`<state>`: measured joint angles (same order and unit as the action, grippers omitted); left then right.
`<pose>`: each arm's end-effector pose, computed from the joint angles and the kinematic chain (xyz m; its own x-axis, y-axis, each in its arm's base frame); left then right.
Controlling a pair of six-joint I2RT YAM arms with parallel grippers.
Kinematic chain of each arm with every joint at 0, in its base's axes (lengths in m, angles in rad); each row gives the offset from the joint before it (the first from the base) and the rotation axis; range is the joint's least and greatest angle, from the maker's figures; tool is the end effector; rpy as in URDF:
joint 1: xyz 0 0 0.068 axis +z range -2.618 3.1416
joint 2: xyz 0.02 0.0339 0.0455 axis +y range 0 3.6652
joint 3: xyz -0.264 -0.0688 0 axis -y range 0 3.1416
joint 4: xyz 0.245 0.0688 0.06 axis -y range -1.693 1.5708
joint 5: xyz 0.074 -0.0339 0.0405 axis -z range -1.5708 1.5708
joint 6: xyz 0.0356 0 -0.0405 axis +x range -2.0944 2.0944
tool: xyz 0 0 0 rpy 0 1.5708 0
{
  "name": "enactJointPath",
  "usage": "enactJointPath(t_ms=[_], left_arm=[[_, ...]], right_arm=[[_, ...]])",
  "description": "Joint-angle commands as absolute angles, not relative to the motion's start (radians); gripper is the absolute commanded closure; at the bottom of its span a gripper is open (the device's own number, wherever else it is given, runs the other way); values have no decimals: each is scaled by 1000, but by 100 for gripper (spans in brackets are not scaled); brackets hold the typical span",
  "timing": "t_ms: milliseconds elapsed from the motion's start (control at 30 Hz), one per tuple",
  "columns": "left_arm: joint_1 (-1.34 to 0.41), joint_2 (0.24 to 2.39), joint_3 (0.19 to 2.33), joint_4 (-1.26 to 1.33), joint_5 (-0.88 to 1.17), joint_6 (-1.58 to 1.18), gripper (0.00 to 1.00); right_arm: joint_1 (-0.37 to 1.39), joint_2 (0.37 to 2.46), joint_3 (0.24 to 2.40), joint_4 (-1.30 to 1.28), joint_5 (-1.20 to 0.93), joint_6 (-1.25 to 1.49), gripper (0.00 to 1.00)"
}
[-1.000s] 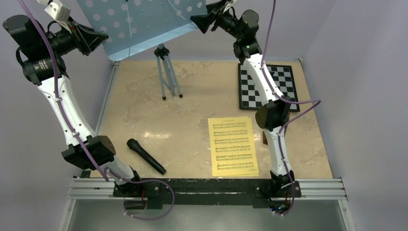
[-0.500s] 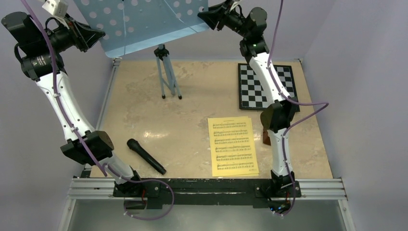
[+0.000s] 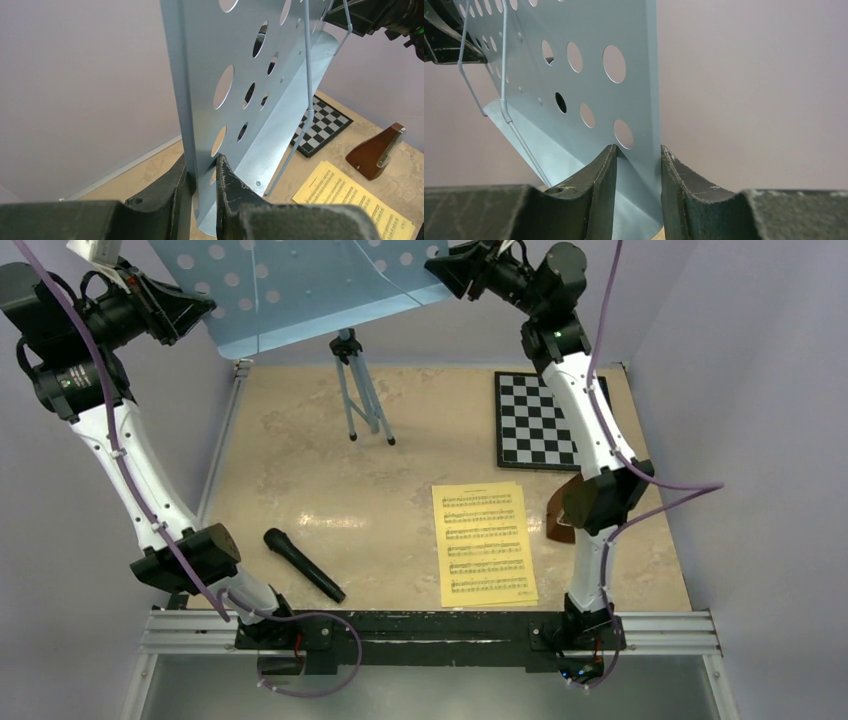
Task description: Pack up the instrument practice props
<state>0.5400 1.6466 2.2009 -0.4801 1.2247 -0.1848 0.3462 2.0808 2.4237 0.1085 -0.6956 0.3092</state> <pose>0.2767 0.1268 0.5631 -0.0533 -0.1046 -0.9931 0.6312 0.7671 -0.1147 0.4161 0.1744 0.5270 0.1466 0.3012 -0.9422 -0.8897 0.4564 0.0075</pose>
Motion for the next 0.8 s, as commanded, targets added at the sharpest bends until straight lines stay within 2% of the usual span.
enactJointPath(t_ms=[0, 367, 600, 767], left_arm=[[534, 1483, 2229, -290, 1147, -336, 100], [569, 1330, 1973, -182, 1301, -679, 100], [588, 1340, 1909, -337, 1384, -762, 100], [600, 1382, 1950, -479, 1339, -747, 100]], right_arm=[[413, 1841, 2369, 216, -716, 323, 100], [394, 1567, 2006, 25, -750, 536, 100], [413, 1438, 1782, -102, -732, 632, 100], [456, 1412, 1709, -121, -713, 693, 100]])
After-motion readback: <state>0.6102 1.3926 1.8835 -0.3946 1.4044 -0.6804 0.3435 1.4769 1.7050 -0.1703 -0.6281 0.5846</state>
